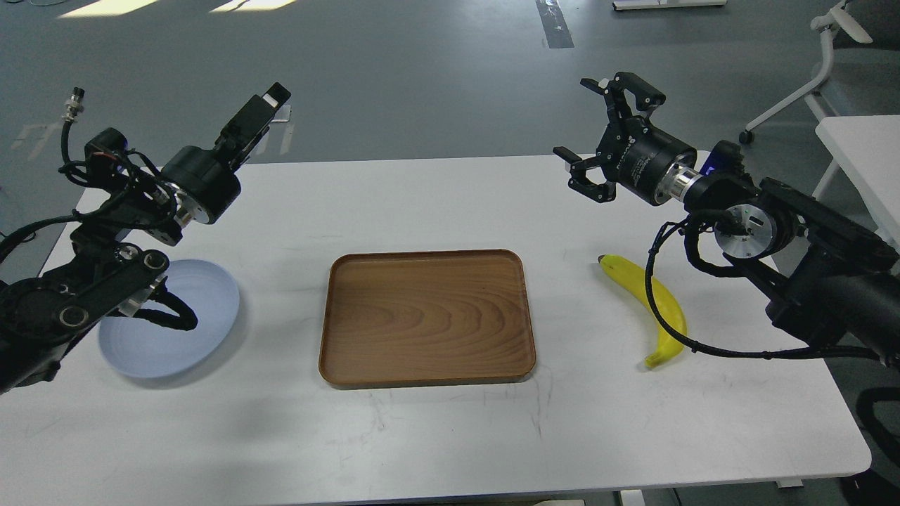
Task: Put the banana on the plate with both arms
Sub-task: 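Grasp the edge of the light blue plate with the left gripper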
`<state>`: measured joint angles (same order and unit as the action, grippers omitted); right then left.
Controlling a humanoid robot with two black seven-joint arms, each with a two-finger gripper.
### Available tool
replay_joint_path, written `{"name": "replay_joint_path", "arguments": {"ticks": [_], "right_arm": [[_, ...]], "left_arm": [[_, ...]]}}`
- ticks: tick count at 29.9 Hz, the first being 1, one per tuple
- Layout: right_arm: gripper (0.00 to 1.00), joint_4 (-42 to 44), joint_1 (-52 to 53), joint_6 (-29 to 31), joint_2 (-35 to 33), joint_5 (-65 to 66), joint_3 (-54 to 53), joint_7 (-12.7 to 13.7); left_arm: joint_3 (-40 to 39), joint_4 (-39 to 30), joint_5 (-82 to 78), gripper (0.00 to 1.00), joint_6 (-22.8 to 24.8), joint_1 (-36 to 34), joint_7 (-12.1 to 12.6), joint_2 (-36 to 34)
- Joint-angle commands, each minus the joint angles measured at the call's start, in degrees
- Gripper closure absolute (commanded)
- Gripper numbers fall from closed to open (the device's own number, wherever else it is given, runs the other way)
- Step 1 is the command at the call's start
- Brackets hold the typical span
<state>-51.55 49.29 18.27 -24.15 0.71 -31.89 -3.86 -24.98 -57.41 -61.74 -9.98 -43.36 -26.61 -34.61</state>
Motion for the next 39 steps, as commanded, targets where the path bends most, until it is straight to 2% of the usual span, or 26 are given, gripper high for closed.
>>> {"name": "replay_joint_path", "arguments": {"ticks": [1,2,4,11,22,28,33,39], "right_arm": [[0.00,-0.1,-0.1,-0.1,-0.8,0.0,-0.1,0.0],[0.00,-0.1,-0.1,-0.1,-1.0,0.0,-0.1,0.1],[0.00,-0.1,-0.1,-0.1,-1.2,0.0,-0.2,0.0],[0.00,-0.2,-0.2,-0.1,-1.5,0.0,-0.5,0.0],[0.00,-0.3,-0.2,0.0,-1.7,0.0,-0.5,0.0],[0.00,-0.4,-0.2,0.0,-1.7,0.0,-0.5,0.0],[0.00,-0.4,-0.2,0.0,-1.7,0.0,-0.5,0.0],[0.00,-0.4,-0.2,0.0,-1.6,0.0,-0.5,0.0]], "left_arm": [[5.8,0.4,-9.4,0.01,-6.0,0.4,0.0,-5.5],[8.6,0.5,-10.8,0.01,-8.6,0.4,0.0,-7.6],[11.8,0.8,-10.9,0.01,-10.1,0.4,0.3,-9.2],[18.8,6.2,-10.7,0.01,-10.5,3.5,0.8,-15.3],[19.1,11.3,-7.4,0.02,-10.8,12.7,0.7,-13.6],[19.3,19.0,-6.8,0.02,-13.4,15.0,0.0,-8.6],[19.3,19.6,-6.7,0.02,-13.9,16.1,-1.4,-8.5],[19.3,21.3,-6.6,0.03,-13.9,16.8,-1.4,-8.2]]}}
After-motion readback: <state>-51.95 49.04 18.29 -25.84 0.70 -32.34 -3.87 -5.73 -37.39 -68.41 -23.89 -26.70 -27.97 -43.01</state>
